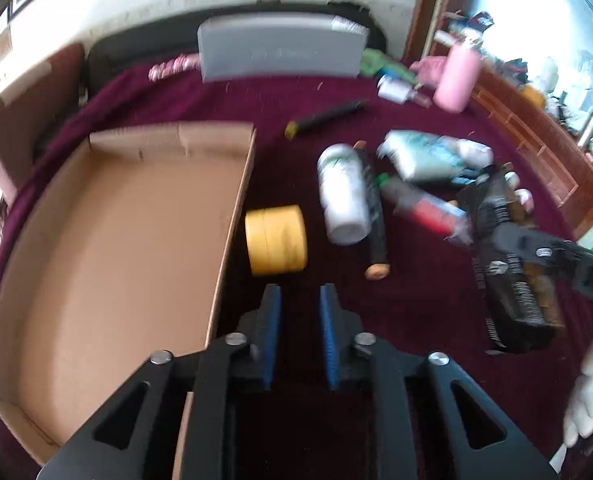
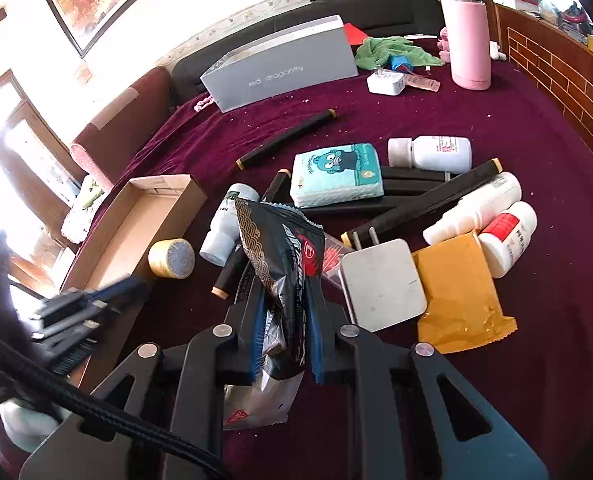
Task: Organize objects
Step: 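Close the left gripper around the yellow tape roll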
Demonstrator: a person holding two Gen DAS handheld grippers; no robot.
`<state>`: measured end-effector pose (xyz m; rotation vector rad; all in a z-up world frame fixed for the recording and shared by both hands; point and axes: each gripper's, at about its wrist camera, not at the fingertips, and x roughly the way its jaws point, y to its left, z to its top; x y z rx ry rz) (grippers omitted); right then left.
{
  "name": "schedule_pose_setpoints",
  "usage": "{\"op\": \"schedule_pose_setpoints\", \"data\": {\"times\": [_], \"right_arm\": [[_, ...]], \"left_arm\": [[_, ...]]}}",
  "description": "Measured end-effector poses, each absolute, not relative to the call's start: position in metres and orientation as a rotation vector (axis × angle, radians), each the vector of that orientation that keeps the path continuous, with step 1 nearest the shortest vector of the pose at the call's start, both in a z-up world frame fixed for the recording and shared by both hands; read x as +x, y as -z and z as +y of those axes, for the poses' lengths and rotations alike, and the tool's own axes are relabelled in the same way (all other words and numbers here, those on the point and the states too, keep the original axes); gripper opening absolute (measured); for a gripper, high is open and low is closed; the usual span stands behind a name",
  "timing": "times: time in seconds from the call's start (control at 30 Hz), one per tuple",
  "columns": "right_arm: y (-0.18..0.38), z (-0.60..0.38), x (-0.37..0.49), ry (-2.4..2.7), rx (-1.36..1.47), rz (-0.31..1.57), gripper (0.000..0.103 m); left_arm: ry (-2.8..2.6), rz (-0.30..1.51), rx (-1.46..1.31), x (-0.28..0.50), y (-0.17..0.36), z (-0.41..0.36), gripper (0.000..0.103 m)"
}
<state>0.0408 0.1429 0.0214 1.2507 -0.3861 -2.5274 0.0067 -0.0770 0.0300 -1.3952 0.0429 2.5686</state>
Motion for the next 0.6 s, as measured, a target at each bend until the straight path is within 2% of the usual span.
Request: {"op": "schedule_pose_setpoints", "data": {"times": [0.13, 0.23, 0.33, 0.4, 0.43, 0.6], "right_arm": [[-0.019, 0.142, 0.041, 2.510, 1.250, -0.391, 0.016], [-0.016, 0.143, 0.040, 2.498, 1.255, -0.399, 0.016], [-0.012, 0.146, 0.037, 2.493, 1.263, -0.416, 0.016], [-0.009, 0.149, 0.036, 2.485, 1.269, -0.429, 0.016], [-0.008, 0.150, 0.036, 2.481, 1.271, -0.433, 0.016], [-0.006, 0.152, 0.033, 2.468, 1.274, -0.442, 0.016]], "left_arm": [[-2.638, -0.077, -1.358, -0.005, -0.026, -0.094, 0.017], [-2.644, -0.029, -1.341, -0.013, -0.025, -0.088, 0.019], [-2.622, -0.044, -1.273, -0.016, -0.029, -0.084, 0.023], [-2.628, -0.052, -1.217, -0.014, -0.034, -0.085, 0.036], [-2.643, -0.052, -1.209, -0.016, -0.036, -0.086, 0.038], [-2.689, -0.017, -1.270, -0.035, -0.033, -0.083, 0.039]]}}
